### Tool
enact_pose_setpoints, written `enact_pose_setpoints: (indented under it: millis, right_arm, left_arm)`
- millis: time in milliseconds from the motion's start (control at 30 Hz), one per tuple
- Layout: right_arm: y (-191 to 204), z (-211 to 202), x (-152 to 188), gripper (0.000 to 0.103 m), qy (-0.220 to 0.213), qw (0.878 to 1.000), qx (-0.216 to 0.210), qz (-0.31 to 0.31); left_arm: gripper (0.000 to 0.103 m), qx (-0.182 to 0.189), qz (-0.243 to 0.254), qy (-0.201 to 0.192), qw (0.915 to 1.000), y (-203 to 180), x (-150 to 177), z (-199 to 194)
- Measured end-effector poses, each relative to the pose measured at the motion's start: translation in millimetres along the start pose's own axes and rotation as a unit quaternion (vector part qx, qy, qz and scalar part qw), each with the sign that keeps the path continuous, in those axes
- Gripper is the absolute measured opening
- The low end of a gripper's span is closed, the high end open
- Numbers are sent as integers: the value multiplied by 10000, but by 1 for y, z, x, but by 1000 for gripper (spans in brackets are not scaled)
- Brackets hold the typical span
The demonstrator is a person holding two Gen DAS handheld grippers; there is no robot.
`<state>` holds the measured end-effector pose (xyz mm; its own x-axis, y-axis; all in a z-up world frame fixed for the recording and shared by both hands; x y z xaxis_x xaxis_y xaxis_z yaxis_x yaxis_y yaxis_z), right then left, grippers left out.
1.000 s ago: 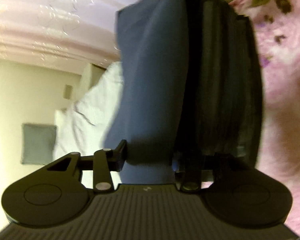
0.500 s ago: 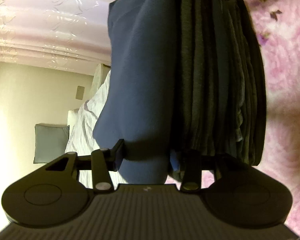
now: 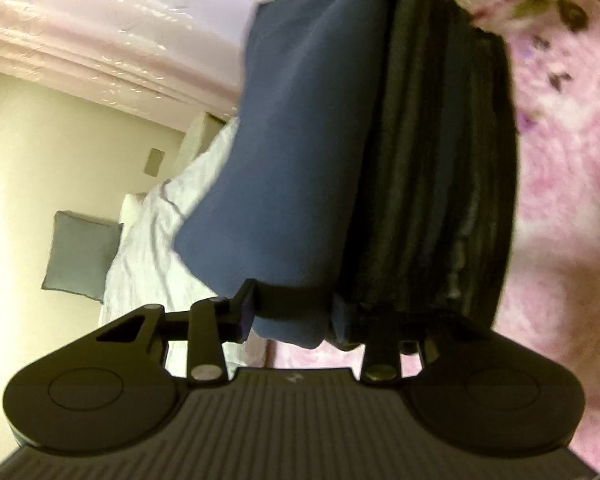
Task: Fold clothes
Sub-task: 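Lower the navy garment onto the dark clothes stack with both grippers, then open both grippers and release the garment on top of the stack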
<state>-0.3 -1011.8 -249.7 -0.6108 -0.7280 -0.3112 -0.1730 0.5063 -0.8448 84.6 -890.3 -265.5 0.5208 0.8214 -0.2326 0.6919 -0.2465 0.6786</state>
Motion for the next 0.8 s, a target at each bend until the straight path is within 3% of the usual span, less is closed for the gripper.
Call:
enact_pose_setpoints:
  millis: [200, 300, 333, 400, 433, 567, 700, 800]
  right_arm:
    - [2, -4, 0, 13, 96, 9999, 15, -29]
    - [-3, -12, 0, 15, 191, 9997, -44, 113]
    - [-7, -17, 0, 18, 224, 9992, -121, 321]
    - [-14, -28, -1, 38, 288, 9965, -276, 737]
    - [-17, -33, -2, 47, 320, 9944, -352, 944]
    - [-40, -50, -12, 47, 260, 9752, -809, 2043]
    - [-72, -27, -30, 46, 435, 9370, -1216, 3245]
    - [-89, 2, -47, 46, 481, 9217, -1271, 3634]
  left_arm:
    - [36, 14, -94, 33, 9999, 3, 3, -6]
    - [44, 175, -469, 50, 9987, 4, 4, -11]
    - [45, 283, -762, 35, 9967, 5, 4, -15]
    - [44, 408, -1289, -22, 9908, 11, 7, -26]
    - [44, 454, -1532, -53, 9871, 15, 9, -32]
    - [44, 376, -2407, -376, 9691, 45, 12, -56]
    - [43, 450, -3329, -604, 9399, 92, 11, -51]
    - [43, 643, -3779, -736, 9207, 120, 5, -33]
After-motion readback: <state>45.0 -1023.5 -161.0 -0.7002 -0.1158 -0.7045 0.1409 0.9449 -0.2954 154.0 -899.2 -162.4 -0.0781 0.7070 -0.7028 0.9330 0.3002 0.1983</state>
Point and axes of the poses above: each gripper's, at about its wrist camera, not at the fingertips, and z roughly the way its jaws point, y to its left, x to its underside, the point moved 10 cm from there along z, roughly the way its jaws point, and after that the axes turned 12 degrees about x, right-handed, at the moved point
